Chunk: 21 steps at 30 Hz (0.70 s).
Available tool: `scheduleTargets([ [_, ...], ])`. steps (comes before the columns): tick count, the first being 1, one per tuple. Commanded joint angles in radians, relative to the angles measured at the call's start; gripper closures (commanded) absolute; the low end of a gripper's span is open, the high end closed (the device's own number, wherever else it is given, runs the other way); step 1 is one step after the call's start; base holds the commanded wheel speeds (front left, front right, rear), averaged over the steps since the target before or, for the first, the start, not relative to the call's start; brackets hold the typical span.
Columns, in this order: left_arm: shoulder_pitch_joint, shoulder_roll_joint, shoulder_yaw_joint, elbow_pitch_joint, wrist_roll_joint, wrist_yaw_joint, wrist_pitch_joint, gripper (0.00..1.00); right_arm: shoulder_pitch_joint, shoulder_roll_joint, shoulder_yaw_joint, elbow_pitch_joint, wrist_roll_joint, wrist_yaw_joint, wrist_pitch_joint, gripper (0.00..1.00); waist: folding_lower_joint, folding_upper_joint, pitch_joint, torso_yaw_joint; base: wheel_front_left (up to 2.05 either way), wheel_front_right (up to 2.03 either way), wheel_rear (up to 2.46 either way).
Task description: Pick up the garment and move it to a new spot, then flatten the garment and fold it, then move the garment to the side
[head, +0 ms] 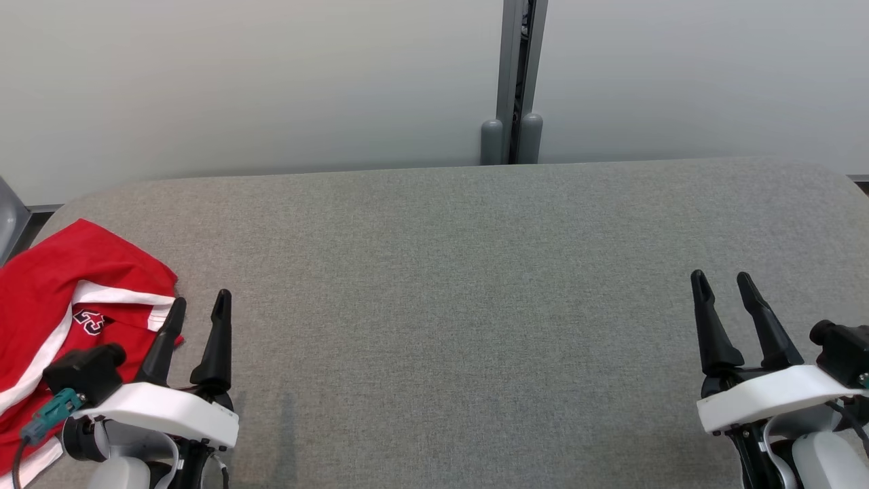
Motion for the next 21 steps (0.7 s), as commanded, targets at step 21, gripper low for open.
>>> scheduleTargets([
  [21, 0.010, 0.028, -0.060, 0.058, 0.208, 0.015, -0.081, 0.00, 0.010, -0.005, -0.028, 0.043, -0.220, 0.005, -0.039, 0.00, 0.0000, 0.0000, -0.001, -0.004, 0.00, 0.00, 0.00],
])
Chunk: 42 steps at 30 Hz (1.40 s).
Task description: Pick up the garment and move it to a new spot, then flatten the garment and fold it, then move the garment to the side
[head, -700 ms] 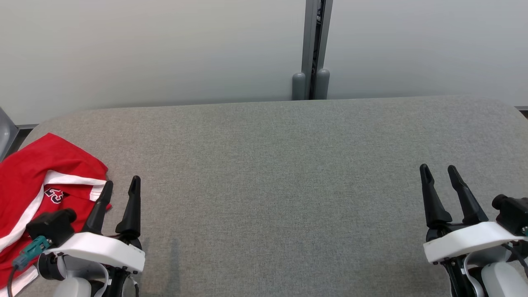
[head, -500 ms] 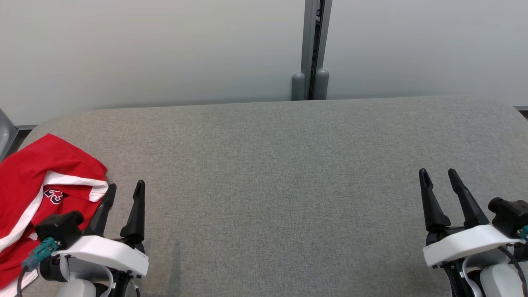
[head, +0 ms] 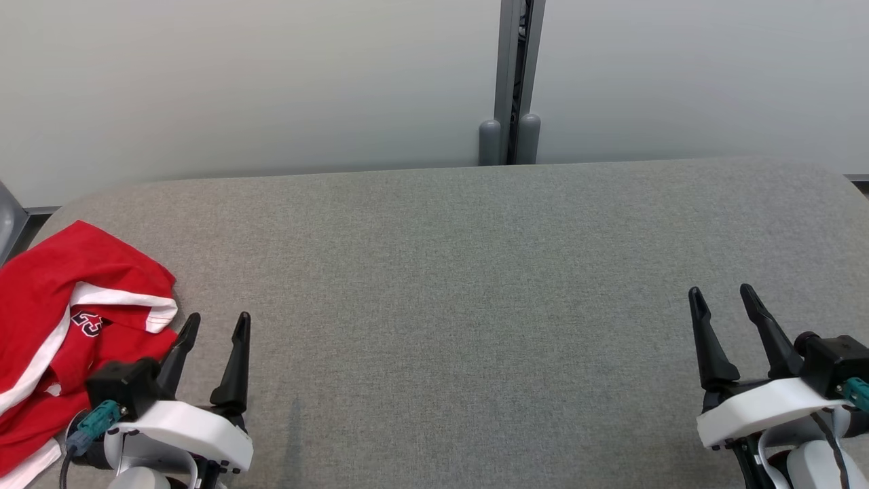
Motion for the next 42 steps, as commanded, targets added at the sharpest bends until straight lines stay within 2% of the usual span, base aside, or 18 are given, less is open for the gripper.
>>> scheduleTargets([
  [1, 0.001, 0.007, -0.001, -0.003, 0.022, 0.006, -0.012, 0.00, -0.001, -0.006, -0.008, -0.005, -0.021, 0.004, -0.010, 0.00, 0.0000, 0.0000, 0.000, 0.000, 0.00, 0.00, 0.00],
  [16, 0.001, 0.000, 0.004, 0.019, 0.056, 0.002, -0.053, 0.00, 0.009, 0.007, -0.018, -0.003, -0.073, 0.004, -0.026, 0.00, 0.0000, 0.0000, -0.001, 0.003, 0.00, 0.00, 0.00],
  [32, -0.005, 0.015, -0.011, 0.053, 0.092, 0.006, -0.085, 0.00, 0.012, -0.006, -0.001, 0.015, -0.118, 0.004, -0.045, 0.00, 0.0000, 0.0000, 0.002, 0.003, 0.00, 0.00, 0.00],
  [42, -0.005, 0.014, -0.007, 0.055, 0.078, 0.008, -0.086, 0.00, 0.014, -0.008, -0.001, 0.012, -0.081, 0.004, -0.050, 0.00, 0.0000, 0.0000, 0.008, 0.003, 0.00, 0.00, 0.00],
])
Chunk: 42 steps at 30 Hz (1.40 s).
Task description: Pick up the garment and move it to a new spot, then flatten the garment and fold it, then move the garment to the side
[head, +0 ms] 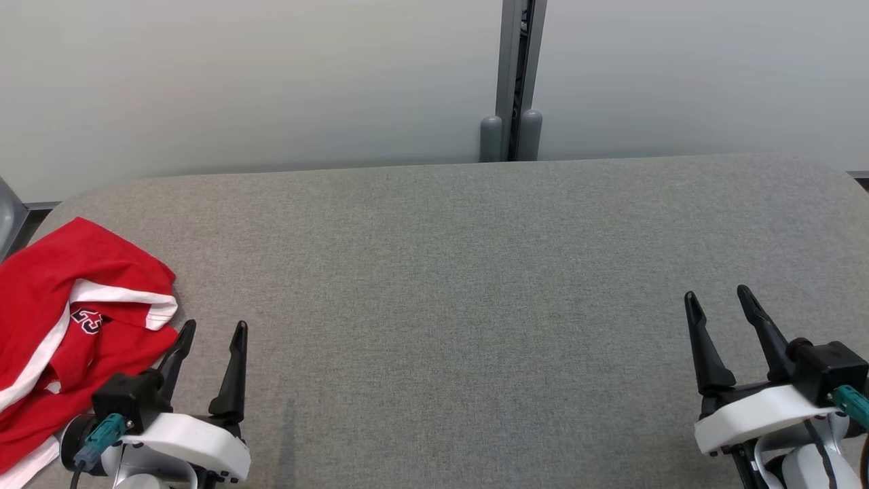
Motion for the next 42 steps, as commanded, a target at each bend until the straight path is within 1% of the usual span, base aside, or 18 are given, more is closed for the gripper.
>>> scheduleTargets([
  [1, -0.006, 0.002, 0.007, 0.000, -0.014, 0.003, 0.001, 0.00, 0.010, -0.006, -0.004, 0.003, 0.018, 0.002, -0.008, 0.00, 0.0000, -0.0001, 0.001, 0.000, 0.00, 0.00, 0.00],
  [8, -0.007, 0.001, 0.015, -0.004, -0.036, 0.006, 0.004, 0.00, 0.012, -0.010, 0.001, 0.012, 0.061, 0.002, -0.008, 0.00, 0.0000, -0.0001, 0.003, 0.001, 0.00, 0.00, 0.00],
  [15, -0.008, 0.007, 0.009, -0.008, -0.039, 0.013, 0.006, 0.00, 0.012, -0.018, 0.004, 0.012, 0.067, 0.002, -0.008, 0.00, 0.0000, -0.0001, 0.006, 0.004, 0.00, 0.00, 0.00],
  [26, -0.006, 0.011, -0.003, -0.004, -0.043, 0.020, 0.006, 0.00, 0.013, -0.013, 0.005, 0.017, 0.059, 0.002, -0.008, 0.00, 0.0000, -0.0001, 0.003, 0.015, 0.00, 0.00, 0.00],
  [30, -0.017, 0.013, 0.002, -0.004, -0.052, 0.026, 0.009, 0.00, 0.006, -0.018, 0.016, 0.004, 0.063, 0.002, -0.008, 0.00, 0.0000, -0.0001, 0.006, 0.044, 0.00, 0.00, 0.00],
  [33, -0.028, 0.020, 0.009, -0.002, -0.058, 0.029, 0.010, 0.00, 0.005, -0.021, 0.024, -0.001, 0.064, 0.002, -0.006, 0.00, 0.0000, -0.0001, 0.008, 0.077, 0.00, 0.00, 0.00],
  [37, -0.037, 0.028, 0.020, -0.005, -0.065, 0.032, 0.007, 0.00, -0.002, -0.018, 0.034, -0.019, 0.051, 0.002, 0.003, 0.00, 0.0000, -0.0001, 0.013, 0.134, 0.00, 0.00, 0.00],
  [42, -0.042, 0.044, 0.034, -0.012, -0.076, 0.037, 0.005, 0.00, -0.006, -0.013, 0.054, -0.035, 0.048, 0.002, 0.008, 0.00, 0.0000, -0.0001, 0.018, 0.220, 0.00, 0.00, 0.00],
])
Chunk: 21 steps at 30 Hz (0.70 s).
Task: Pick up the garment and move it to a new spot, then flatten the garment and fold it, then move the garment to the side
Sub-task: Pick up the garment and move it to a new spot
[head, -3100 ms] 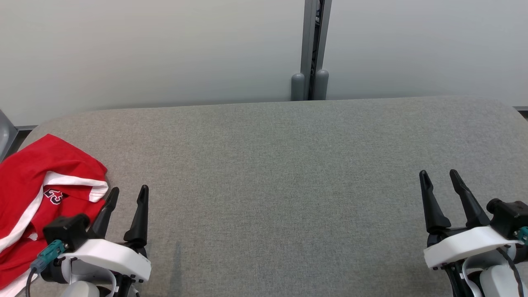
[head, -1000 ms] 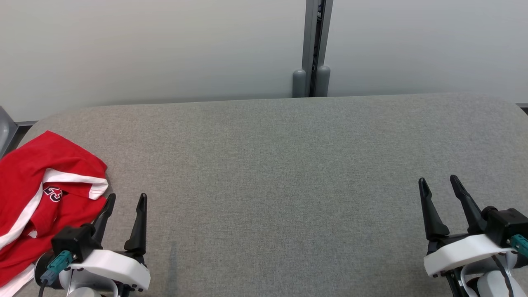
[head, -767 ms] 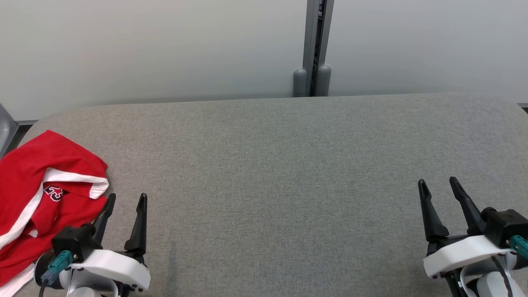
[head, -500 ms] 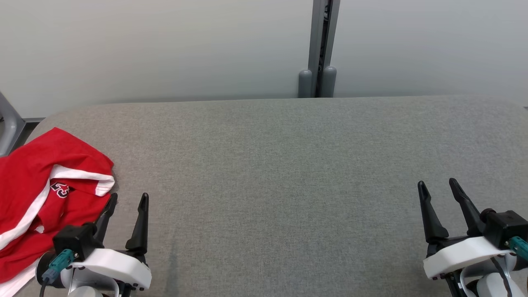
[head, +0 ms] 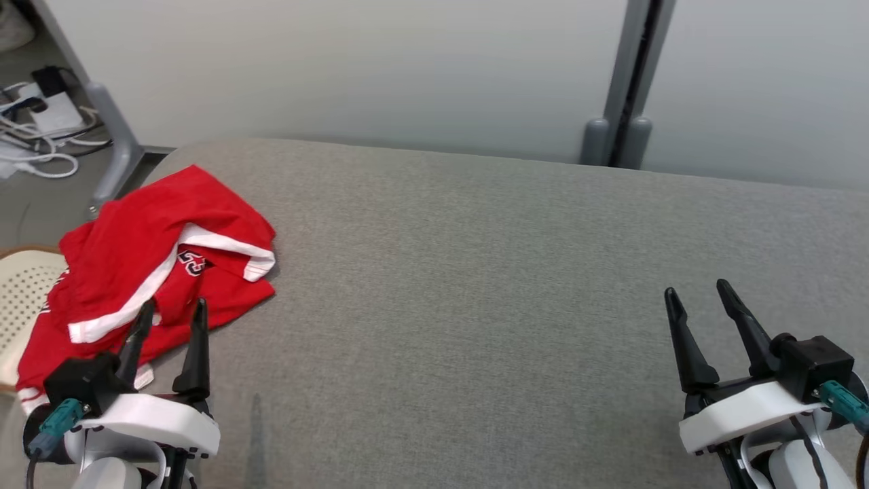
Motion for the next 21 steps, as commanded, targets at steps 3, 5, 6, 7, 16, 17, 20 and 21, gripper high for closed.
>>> scheduleTargets([
  [3, -0.008, 0.013, 0.016, -0.012, -0.013, 0.009, -0.006, 0.00, -0.006, -0.002, 0.016, -0.010, -0.011, 0.002, 0.006, 0.00, 0.0000, 0.0000, 0.004, 0.090, 0.00, 0.00, 0.00],
  [5, 0.005, 0.016, 0.026, -0.022, -0.019, 0.020, -0.010, 0.00, -0.011, 0.002, 0.032, -0.014, -0.011, 0.002, 0.010, 0.00, 0.0000, 0.0000, 0.003, 0.135, 0.00, 0.00, 0.00],
  [6, 0.010, 0.017, 0.028, -0.026, -0.020, 0.023, -0.009, 0.00, -0.014, 0.003, 0.036, -0.016, -0.011, 0.002, 0.013, 0.00, 0.0000, 0.0000, 0.004, 0.148, 0.00, 0.00, 0.00],
  [7, 0.014, 0.018, 0.031, -0.029, -0.023, 0.026, -0.009, 0.00, -0.016, 0.004, 0.039, -0.019, -0.012, 0.002, 0.013, 0.00, 0.0000, 0.0000, 0.005, 0.162, 0.00, 0.00, 0.00],
  [16, 0.033, 0.018, 0.038, -0.047, -0.036, 0.042, -0.007, 0.00, -0.023, 0.008, 0.072, -0.025, -0.016, 0.002, 0.020, 0.00, 0.0000, 0.0000, 0.009, 0.254, 0.00, 0.00, 0.00],
  [17, 0.033, 0.018, 0.038, -0.047, -0.036, 0.042, -0.007, 0.00, -0.023, 0.008, 0.072, -0.025, -0.016, 0.002, 0.020, 0.00, 0.0000, 0.0000, 0.009, 0.254, 0.00, 0.00, 0.00],
  [20, 0.040, 0.019, 0.037, -0.058, -0.036, 0.046, -0.002, 0.00, -0.025, 0.007, 0.073, -0.026, -0.020, 0.002, 0.019, 0.00, 0.0000, 0.0000, 0.008, 0.268, 0.00, 0.00, 0.00],
  [21, 0.041, 0.019, 0.037, -0.060, -0.037, 0.048, -0.001, 0.00, -0.027, 0.008, 0.075, -0.026, -0.020, 0.002, 0.018, 0.00, 0.0000, 0.0000, 0.007, 0.271, 0.00, 0.00, 0.00],
])
